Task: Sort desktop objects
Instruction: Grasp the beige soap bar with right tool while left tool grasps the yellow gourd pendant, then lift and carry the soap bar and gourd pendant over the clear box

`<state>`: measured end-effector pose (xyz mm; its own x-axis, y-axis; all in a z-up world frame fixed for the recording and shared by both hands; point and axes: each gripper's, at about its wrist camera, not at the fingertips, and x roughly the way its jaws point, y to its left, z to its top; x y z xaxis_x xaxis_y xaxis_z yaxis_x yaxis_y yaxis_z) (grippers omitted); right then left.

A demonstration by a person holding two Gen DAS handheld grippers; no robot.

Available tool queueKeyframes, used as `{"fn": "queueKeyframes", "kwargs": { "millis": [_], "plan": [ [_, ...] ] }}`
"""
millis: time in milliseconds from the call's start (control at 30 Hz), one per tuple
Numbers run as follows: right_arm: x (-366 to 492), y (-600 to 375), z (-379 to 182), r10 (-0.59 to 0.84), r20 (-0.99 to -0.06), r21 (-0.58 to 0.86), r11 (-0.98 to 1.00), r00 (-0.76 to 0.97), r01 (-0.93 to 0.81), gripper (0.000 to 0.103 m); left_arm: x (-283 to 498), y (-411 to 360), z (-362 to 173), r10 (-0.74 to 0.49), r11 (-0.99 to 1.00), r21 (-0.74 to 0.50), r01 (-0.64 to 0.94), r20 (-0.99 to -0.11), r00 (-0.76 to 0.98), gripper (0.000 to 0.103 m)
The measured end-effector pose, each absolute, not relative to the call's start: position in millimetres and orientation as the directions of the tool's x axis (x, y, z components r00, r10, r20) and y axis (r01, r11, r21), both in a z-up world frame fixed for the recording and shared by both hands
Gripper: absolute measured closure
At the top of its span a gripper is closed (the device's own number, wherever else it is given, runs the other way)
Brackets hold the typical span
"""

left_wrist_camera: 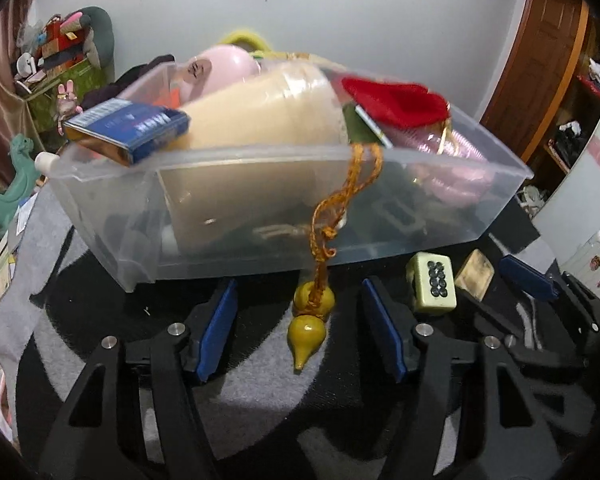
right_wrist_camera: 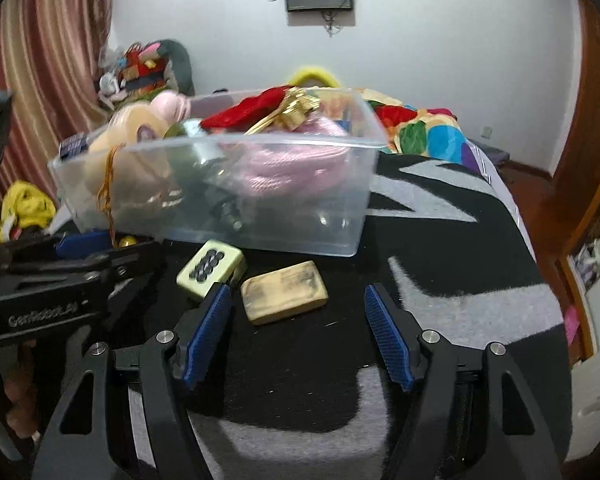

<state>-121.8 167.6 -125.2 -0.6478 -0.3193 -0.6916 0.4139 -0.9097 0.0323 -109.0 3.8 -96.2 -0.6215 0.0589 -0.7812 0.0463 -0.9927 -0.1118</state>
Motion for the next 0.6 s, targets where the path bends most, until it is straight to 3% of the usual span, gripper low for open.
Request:
{"fn": "queueKeyframes", "kwargs": {
  "millis": [200, 333, 400, 500, 600],
  "plan": [
    [-118, 162, -128, -0.308, -0.693, -0.01, -0.9, -0.652, 0.435, 0.049, -103, 17, -96, 0.033, -0.998, -0.062, 0.025, -0.776, -0.63, 0.054],
    [-117, 167, -126, -0.332, -0.685, 0.015, -0.897, -0.648, 0.442, 0.064, -101, 17, -96, 0.042, -0.997, -0.076, 0.027, -0.775, -0.631, 0.064],
    [-116, 169, -125, -0.344, -0.682, 0.03, -0.895, -0.645, 0.445, 0.064, -100, 16, -96, 0.055, -0.995, -0.093, 0.027, -0.772, -0.634, 0.075],
    [-117, 172, -124, -0.361, -0.677, 0.056, -0.894, -0.641, 0.445, 0.064, -97, 18, -95, 0.07, -0.994, -0.111, 0.024, -0.767, -0.638, 0.083],
    [-120, 178, -121, -0.393, -0.672, 0.103, -0.889, -0.628, 0.446, 0.064, -94, 16, -93, 0.081, -0.992, -0.124, 0.021, -0.76, -0.645, 0.084]
  ]
}}
